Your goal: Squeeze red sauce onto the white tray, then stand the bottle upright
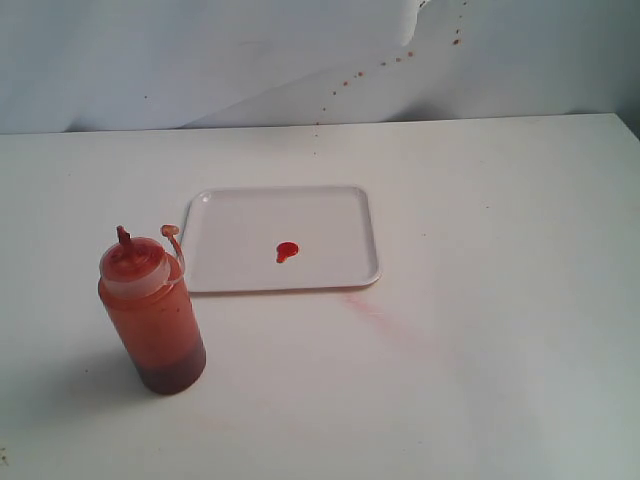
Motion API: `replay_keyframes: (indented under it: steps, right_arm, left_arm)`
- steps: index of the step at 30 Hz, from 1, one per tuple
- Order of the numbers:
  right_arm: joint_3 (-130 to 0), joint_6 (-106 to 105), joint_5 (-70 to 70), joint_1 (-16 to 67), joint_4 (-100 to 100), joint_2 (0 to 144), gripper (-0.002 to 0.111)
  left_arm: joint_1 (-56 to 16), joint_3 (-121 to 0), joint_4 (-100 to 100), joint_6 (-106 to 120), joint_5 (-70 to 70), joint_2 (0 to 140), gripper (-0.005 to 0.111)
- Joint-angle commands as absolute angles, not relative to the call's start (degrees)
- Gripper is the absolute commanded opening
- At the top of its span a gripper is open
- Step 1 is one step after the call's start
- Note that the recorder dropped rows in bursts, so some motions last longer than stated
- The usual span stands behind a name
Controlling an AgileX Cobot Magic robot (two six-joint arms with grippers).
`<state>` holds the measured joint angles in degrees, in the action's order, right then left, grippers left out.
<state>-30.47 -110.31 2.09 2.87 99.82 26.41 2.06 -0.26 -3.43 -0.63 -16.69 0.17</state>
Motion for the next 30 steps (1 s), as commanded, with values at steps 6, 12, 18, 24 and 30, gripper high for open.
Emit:
replay_keyframes:
  steps: [6, 12, 18, 24, 30]
  right_arm:
    - [-29.05, -108.73, -9.13, 2.85, 99.05, 25.72, 0.0]
    - [-29.05, -22.83, -2.98, 2.85, 19.63, 25.72, 0.0]
    - [-29.05, -2.12, -1.69, 2.85, 0.36, 25.57, 0.0]
    - [-27.79, 1.63, -1.77, 2.85, -7.06, 22.22, 0.0]
    - [-20.54, 2.65, -1.55, 2.85, -9.94, 18.5, 0.0]
  left_arm:
    - [1.77, 0.0, -3.61, -1.09, -16.42, 0.0, 0.0]
    - [1.77, 0.0, -3.61, -1.09, -16.42, 0.0, 0.0]
    - [1.77, 0.0, -3.61, -1.09, -16.42, 0.0, 0.0]
    - [1.77, 0.0, -3.61, -1.09, -16.42, 0.0, 0.0]
    - [1.77, 0.0, -3.61, -1.09, -16.42, 0.0, 0.0]
